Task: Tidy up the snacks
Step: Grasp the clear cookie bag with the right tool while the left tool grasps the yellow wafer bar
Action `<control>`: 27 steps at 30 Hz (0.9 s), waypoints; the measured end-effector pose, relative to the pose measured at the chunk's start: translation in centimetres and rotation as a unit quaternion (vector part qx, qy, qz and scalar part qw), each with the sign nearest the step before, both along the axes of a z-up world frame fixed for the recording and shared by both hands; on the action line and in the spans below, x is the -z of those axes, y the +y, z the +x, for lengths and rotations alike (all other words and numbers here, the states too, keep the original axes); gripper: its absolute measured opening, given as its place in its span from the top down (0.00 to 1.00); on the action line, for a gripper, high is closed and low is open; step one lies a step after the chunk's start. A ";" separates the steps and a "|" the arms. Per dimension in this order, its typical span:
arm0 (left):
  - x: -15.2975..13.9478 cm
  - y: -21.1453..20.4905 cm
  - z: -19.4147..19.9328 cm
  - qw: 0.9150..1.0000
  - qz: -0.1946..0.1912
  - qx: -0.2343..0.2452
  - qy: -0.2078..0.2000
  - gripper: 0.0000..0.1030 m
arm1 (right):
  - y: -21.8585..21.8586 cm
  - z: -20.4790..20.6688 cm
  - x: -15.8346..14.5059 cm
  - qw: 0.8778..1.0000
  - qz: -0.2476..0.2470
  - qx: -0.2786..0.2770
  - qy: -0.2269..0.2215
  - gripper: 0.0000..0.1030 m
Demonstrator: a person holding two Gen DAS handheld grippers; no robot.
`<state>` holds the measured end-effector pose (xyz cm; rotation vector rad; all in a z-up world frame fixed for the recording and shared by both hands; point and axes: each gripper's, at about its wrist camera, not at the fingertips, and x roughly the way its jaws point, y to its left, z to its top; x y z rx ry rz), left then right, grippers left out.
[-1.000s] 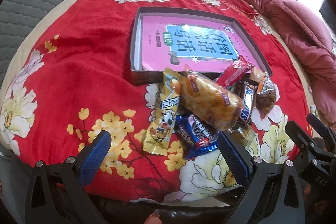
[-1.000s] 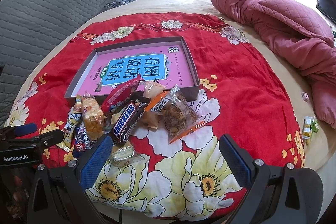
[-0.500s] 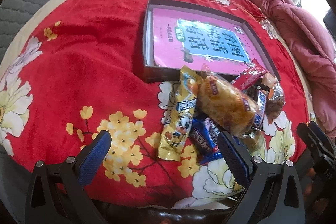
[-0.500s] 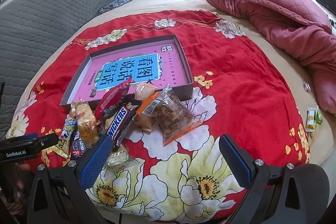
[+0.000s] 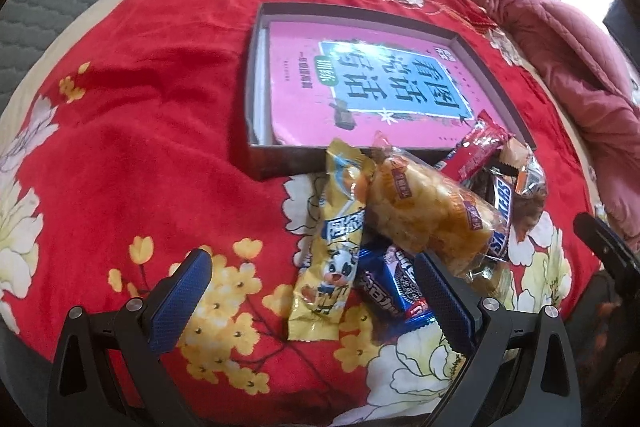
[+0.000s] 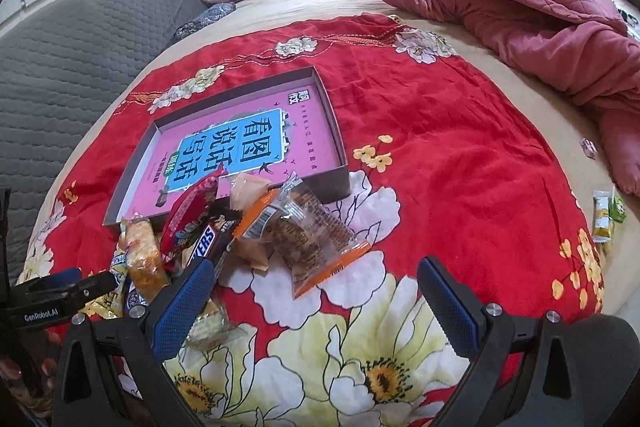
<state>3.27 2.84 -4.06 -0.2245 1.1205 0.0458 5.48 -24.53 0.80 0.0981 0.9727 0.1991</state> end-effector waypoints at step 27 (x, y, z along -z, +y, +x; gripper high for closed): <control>1.9 0.3 1.5 1.000 -0.019 0.011 0.004 0.24 | 2.4 4.7 4.7 0.991 -0.085 -0.097 0.027 0.08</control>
